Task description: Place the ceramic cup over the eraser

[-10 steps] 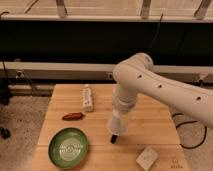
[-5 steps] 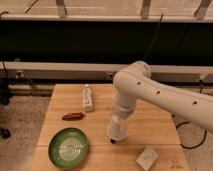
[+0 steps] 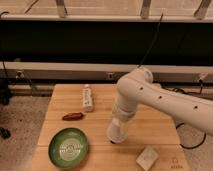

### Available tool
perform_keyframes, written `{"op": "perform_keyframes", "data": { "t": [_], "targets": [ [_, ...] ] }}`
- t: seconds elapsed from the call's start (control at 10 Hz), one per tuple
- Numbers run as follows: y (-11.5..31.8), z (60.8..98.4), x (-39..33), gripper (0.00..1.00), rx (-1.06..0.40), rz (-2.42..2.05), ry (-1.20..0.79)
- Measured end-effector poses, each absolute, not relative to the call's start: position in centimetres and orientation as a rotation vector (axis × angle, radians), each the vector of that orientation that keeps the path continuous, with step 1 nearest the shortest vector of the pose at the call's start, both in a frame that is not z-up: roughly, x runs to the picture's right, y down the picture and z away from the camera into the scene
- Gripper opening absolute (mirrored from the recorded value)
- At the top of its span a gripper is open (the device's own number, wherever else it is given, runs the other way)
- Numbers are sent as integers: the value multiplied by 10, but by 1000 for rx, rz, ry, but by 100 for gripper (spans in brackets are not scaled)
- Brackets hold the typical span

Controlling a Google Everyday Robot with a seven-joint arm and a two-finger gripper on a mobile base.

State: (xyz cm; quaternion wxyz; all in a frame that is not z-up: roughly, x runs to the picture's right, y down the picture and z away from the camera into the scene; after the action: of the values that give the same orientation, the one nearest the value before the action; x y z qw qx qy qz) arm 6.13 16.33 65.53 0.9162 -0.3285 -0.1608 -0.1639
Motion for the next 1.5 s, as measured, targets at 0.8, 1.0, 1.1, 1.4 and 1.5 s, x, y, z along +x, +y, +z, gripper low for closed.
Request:
{"op": "perform_keyframes", "data": {
  "t": [0.8, 1.0, 1.1, 1.4, 1.5],
  "targets": [
    [189, 695, 59, 0, -664, -337, -339],
    [197, 705, 59, 0, -663, -345, -340],
    [202, 712, 58, 3, -663, -351, -338],
    [214, 726, 59, 34, -676, -363, -335],
    [215, 728, 59, 42, -679, -366, -335]
  ]
}}
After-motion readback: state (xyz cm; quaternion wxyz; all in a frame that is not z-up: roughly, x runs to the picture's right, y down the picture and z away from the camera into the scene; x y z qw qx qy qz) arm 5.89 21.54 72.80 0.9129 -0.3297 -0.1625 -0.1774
